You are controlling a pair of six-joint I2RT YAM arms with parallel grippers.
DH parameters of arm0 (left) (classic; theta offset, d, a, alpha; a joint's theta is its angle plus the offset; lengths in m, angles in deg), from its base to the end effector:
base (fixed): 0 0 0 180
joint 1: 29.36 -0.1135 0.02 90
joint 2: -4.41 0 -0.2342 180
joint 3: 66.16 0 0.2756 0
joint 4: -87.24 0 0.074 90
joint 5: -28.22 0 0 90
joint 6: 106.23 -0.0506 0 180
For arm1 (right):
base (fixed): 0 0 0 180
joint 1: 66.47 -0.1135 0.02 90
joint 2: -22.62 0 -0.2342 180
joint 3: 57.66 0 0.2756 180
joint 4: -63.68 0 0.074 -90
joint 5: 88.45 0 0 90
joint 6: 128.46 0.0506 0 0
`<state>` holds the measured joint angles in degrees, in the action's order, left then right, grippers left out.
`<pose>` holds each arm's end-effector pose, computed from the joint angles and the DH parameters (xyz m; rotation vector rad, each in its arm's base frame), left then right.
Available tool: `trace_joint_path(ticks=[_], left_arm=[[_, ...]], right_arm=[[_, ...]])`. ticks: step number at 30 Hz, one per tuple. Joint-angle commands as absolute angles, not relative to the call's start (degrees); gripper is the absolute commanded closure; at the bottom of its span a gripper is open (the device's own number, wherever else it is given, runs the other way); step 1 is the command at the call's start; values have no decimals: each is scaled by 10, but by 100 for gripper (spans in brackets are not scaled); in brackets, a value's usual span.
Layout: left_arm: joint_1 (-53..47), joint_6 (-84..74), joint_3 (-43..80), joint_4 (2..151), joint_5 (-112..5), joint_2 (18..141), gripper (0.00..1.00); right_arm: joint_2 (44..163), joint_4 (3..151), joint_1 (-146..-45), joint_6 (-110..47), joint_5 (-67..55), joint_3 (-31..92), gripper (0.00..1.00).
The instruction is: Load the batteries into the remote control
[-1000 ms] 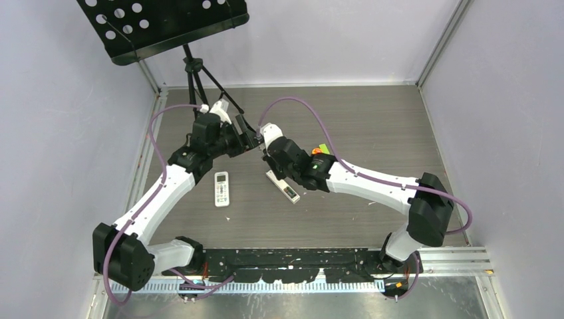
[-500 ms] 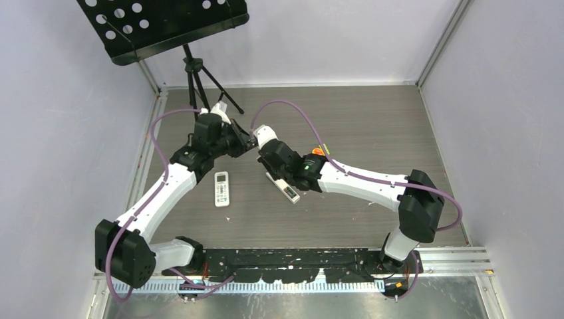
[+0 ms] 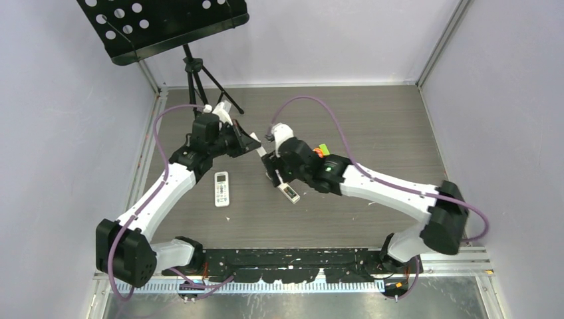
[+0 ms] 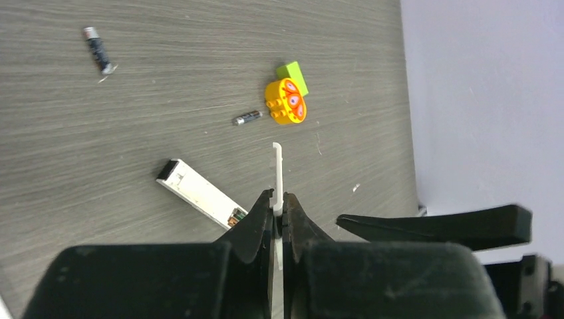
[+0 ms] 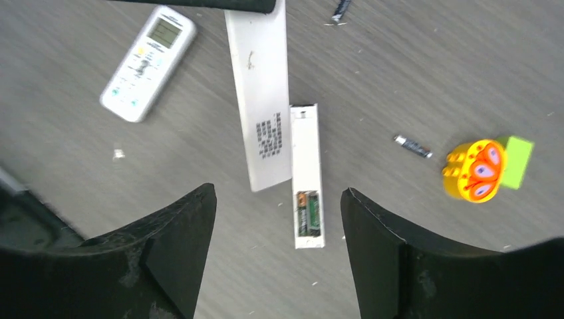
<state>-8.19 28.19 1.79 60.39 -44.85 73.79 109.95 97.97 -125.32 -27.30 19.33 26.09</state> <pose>0.2939 -0.1296 0.2678 -0.2506 2.1852 -0.9832 0.2101 0.3177 0.2552 -0.7385 2.0889 0.3368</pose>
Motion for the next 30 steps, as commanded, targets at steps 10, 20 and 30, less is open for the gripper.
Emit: trace_joint_path(ticks=[10,20,30], left_arm=[[-94,304,-46,826,-289,693,100],[-94,489,-101,912,-359,664,100],[-94,613,-143,942,-375,640,100]], right_arm=[[869,824,-1129,272,54,55,24],[884,578,-1129,432,29,-64,20],[865,524,-1129,435,47,-73,50]])
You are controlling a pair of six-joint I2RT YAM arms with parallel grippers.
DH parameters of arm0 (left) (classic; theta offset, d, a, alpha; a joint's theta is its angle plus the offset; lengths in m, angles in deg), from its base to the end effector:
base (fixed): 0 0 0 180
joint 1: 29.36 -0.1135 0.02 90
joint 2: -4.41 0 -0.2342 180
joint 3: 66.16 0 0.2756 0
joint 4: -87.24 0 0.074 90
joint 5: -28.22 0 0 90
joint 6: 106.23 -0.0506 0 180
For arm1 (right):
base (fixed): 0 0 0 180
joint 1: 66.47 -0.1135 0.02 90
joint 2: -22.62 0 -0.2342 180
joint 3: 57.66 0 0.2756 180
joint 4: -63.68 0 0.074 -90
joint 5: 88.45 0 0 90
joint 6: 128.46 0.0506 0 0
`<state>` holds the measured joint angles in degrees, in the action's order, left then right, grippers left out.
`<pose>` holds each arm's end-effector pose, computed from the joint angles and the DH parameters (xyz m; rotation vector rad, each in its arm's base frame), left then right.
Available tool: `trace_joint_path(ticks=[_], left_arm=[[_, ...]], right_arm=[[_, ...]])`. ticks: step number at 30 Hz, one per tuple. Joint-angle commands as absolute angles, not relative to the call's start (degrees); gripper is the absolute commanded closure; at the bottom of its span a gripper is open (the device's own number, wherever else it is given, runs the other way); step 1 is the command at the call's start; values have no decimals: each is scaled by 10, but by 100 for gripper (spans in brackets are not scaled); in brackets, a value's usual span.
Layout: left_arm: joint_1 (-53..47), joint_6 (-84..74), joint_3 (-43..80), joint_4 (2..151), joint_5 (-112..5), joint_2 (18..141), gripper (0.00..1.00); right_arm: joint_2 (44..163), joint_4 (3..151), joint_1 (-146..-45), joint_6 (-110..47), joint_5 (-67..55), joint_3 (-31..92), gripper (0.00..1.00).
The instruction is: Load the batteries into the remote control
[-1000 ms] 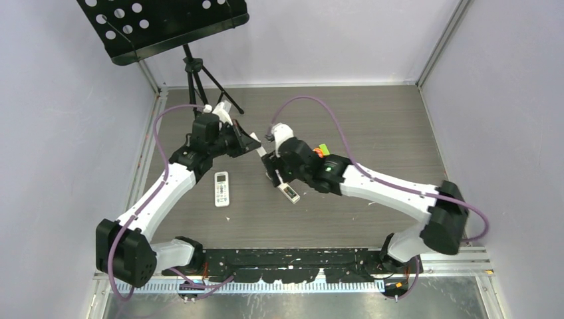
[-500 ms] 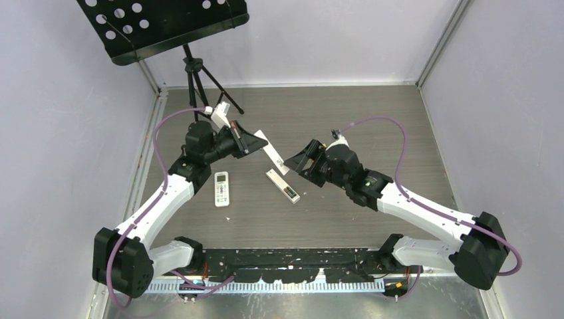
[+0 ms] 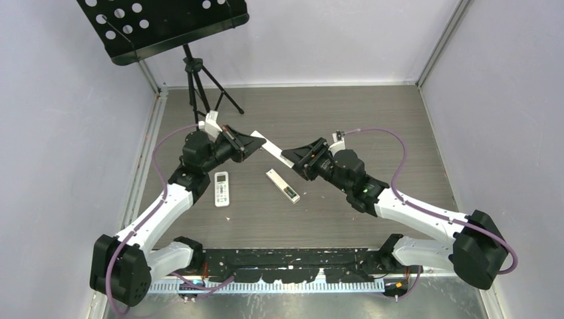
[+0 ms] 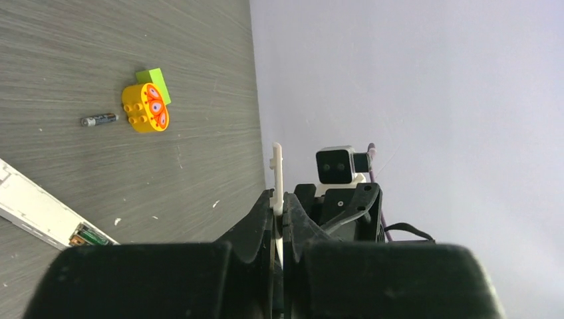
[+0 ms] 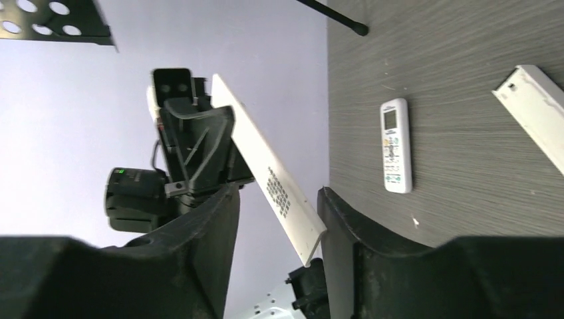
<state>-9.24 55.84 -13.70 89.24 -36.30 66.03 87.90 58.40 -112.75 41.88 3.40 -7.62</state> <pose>0.2737 -0.1235 0.2608 -0.4952 1.8884 -1.5172 0.2159 0.2234 0.2322 0.6217 1.9355 1.5103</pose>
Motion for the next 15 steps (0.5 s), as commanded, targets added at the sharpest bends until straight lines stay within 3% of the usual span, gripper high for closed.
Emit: trace_joint_path(ticks=[1,5,9,10,13,15], left_arm=[[-94,615,-143,942,-378,639,100],[-94,618,-141,941,-376,637,100],[-94,605,-139,925,-378,636,98],[-94,596,-137,913,-380,635,90],[-94,527,-126,848,-398,628,46],[-94,445,-111,741,-446,629,30]], right_arm=[[868,520,-1129,439,42,-73,55],[876,509,-1128,451,38,-73,72],[876,517,-1127,454,38,-74,98],[874,524,-1127,452,40,-75,99],[863,572,-1121,432,47,-74,100],[849,635,-1118,399,59,-62,100]])
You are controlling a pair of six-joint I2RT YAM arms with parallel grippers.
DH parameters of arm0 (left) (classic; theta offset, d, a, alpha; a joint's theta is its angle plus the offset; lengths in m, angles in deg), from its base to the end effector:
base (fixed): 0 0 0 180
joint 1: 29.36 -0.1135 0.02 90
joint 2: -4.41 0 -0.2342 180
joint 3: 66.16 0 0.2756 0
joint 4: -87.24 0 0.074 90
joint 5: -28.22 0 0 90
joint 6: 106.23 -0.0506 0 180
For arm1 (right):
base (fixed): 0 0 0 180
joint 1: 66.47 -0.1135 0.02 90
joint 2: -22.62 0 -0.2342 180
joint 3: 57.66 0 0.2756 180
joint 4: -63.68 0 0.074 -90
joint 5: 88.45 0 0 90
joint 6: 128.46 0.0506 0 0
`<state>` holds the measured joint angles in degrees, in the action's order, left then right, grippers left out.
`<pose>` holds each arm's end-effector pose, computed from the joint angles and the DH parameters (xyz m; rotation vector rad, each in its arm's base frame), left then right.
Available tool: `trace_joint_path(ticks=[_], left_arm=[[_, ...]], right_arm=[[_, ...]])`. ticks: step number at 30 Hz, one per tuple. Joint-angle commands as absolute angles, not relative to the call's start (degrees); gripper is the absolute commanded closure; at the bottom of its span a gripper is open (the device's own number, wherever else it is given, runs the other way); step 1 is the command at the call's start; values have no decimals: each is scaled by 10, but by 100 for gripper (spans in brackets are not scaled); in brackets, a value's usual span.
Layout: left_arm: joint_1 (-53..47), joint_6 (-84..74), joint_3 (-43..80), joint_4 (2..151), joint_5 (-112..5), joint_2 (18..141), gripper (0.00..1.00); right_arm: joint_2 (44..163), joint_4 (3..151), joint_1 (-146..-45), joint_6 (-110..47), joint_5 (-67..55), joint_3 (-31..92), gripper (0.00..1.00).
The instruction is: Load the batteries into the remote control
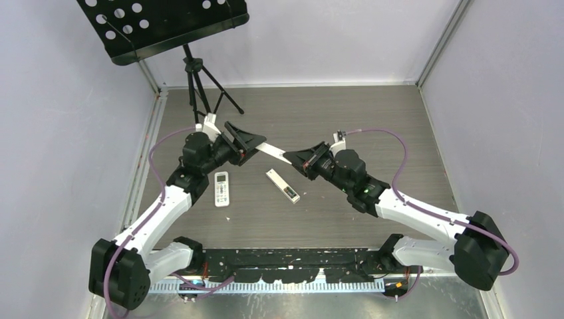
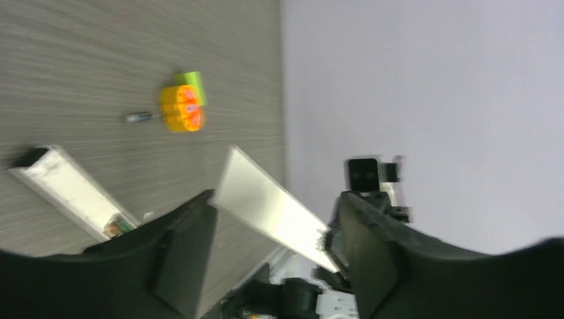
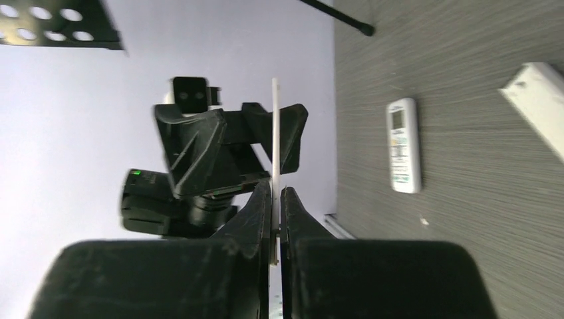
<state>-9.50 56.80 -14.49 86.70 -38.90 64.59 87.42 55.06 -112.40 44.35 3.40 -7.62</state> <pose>0.2710 -0.1188 0.2569 -0.5718 1.8955 -1.4785 0.2172 0.2221 0.2419 0.6518 1.8643 1.5854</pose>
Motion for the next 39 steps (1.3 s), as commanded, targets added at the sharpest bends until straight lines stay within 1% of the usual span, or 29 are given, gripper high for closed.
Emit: trace_joint_path(ticks=[1,2,4,7,10,13,16,22,27,32,36,39], left_arm=[[-94,410,-100,684,-476,631,24],[-95,380,-94,646,-507,635,20],[-96,334,-90,608,-547,645,15],[-98,299,-90,597,-567,668,13],[-98,291,-94,613,-548,704,12],[-98,294,-101,663,-492,740,14],[-98,298,-100,685,-465,774,16],[-98,295,-94,697,-449,813,16],[-98,293,-97,707,-442,825,16],[-98,298,-109,717,-440,835,16],[-98,305,-121,732,-435,837,17],[-98,306,-127,734,-434,836,17]], right_arm=[[843,684,-1117,374,63,-51,100],[842,735,-1115,335,64,-36,100],[844,814,-1111,276,54,-14,100],[857,867,-1109,208,3,-5,100],[886,894,-1109,163,-77,2,100],[913,918,-1109,145,-104,9,100],[931,946,-1108,140,-80,11,100],[982,979,-1092,159,-45,7,100],[974,995,-1065,159,10,-2,100],[969,1010,-1026,135,13,4,100],[975,1011,-1016,119,8,6,100],[972,995,-1015,105,-22,4,100]])
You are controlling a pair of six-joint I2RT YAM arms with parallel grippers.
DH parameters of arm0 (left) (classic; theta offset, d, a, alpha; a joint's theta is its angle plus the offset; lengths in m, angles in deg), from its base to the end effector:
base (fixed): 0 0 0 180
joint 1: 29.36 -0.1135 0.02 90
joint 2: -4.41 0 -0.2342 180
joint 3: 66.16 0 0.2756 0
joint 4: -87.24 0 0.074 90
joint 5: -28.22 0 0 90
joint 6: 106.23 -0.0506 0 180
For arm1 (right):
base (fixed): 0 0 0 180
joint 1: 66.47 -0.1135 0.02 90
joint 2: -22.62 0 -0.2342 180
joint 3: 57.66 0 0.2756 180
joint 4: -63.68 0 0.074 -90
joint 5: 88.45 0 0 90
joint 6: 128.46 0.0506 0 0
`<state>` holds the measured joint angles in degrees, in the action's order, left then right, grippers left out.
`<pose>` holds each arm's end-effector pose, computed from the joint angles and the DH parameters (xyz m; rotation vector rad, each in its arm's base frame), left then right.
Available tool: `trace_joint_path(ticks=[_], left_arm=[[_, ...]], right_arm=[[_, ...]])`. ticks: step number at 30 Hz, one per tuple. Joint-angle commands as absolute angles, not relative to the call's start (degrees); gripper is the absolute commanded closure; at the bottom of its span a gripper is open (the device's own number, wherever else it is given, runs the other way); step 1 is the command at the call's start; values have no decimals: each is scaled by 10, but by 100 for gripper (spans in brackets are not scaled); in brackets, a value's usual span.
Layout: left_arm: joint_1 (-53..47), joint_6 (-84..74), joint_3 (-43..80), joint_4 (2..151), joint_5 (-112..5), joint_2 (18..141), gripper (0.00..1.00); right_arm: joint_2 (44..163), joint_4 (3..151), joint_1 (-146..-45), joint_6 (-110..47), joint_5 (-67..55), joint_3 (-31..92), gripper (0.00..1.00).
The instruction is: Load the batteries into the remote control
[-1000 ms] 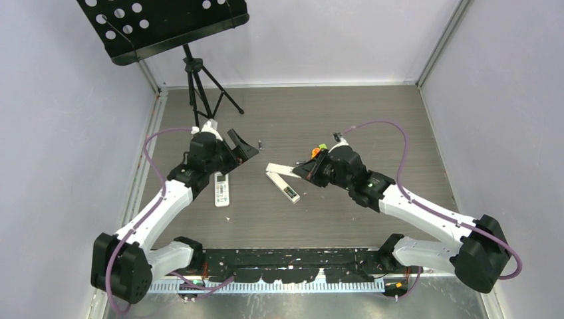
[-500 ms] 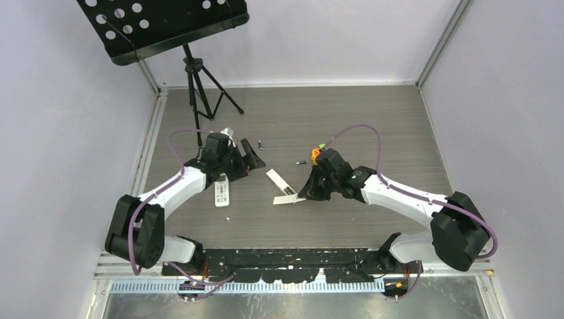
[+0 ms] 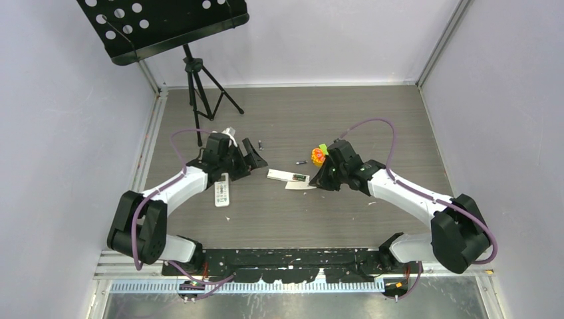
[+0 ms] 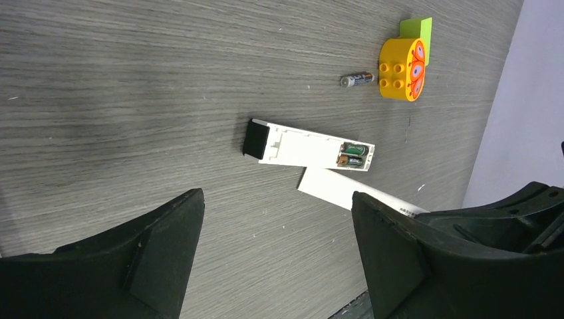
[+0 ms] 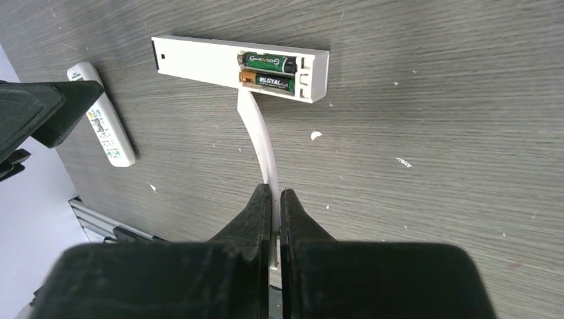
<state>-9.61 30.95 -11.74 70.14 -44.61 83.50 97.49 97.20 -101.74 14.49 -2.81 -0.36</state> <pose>0.2937 -0.1213 0.1469 -0.4187 2.4117 -0.9104 0.2425 0.1762 0.1595 0.3670 2.5886 0.7142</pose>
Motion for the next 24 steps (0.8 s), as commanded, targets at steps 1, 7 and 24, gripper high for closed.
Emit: trace_joint_path(ticks=[1,7,24], left_arm=[[-98,306,-129,735,-434,834,17],[-98,304,-139,740,-441,831,17],[-98,302,-139,786,-418,840,0]], right_arm=[[965,984,-1015,96,-41,2,100],[918,880,-1015,77,-198,-13,100],[1066,703,-967,164,-196,39,100]])
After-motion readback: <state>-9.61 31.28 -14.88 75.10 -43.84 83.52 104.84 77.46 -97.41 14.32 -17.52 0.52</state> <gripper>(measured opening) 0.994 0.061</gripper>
